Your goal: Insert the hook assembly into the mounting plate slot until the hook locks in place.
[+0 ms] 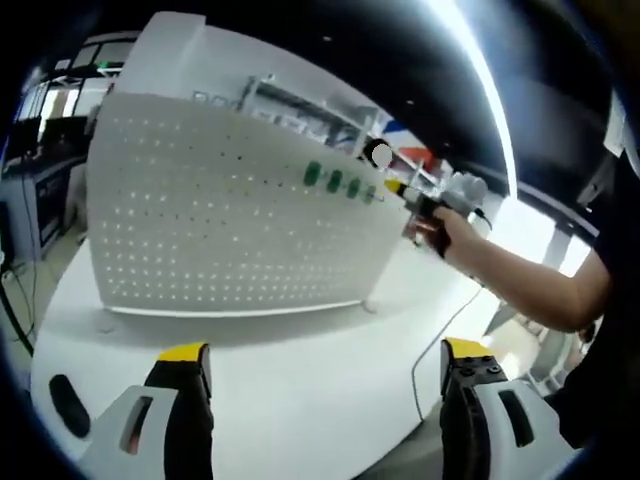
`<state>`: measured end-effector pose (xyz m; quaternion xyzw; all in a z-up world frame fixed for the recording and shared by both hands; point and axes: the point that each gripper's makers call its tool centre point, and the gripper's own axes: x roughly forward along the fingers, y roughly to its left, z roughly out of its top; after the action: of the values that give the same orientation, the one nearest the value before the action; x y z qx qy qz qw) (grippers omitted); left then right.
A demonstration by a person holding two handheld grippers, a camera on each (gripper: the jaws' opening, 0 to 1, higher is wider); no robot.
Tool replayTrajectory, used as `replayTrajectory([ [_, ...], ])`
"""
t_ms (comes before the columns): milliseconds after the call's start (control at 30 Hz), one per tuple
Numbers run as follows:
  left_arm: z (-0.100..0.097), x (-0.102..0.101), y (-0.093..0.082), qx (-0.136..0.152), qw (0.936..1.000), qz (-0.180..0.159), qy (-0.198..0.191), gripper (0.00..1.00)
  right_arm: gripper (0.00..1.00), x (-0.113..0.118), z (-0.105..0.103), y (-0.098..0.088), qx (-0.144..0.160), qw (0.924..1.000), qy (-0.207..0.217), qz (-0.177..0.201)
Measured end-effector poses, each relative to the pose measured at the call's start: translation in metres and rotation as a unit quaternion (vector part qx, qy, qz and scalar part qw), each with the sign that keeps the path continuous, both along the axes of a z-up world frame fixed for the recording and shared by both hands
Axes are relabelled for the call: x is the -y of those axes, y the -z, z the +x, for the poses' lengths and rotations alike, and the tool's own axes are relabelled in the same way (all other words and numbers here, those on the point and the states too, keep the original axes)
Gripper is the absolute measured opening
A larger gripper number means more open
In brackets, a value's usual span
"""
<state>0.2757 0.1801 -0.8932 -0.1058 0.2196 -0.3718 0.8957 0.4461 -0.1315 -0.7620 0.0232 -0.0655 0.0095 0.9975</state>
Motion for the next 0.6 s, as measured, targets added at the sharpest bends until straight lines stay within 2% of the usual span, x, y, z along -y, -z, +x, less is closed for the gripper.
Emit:
replayTrajectory([
  [67,-0.001,0.001,-0.001,0.005,0.9999,0.008,0.004,0.95,0.18,-0.002,-0.008,0.003,-0.013,0.9998,0.004,-0.016],
  [267,-0.005,0.005,-0.002,0.012,0.9997,0.015,0.012,0.96,0.28,-0.01,-0.034,0.019,-0.039,0.9991,-0.001,-0.016],
  [433,-0.01,0.003,-0.002,0.016,0.9992,0.03,0.02,0.97,0.37,-0.015,-0.057,0.045,-0.076,0.9971,-0.004,0.009],
  [500,-0.011,0.001,-0.003,0.018,0.9992,0.029,0.018,0.97,0.38,-0.017,-0.065,0.055,-0.085,0.9963,-0.003,0.01],
  [600,-0.011,-0.003,-0.004,0.018,0.9994,0.028,0.013,0.97,0.42,-0.024,-0.08,0.08,-0.113,0.9935,-0.005,0.015],
])
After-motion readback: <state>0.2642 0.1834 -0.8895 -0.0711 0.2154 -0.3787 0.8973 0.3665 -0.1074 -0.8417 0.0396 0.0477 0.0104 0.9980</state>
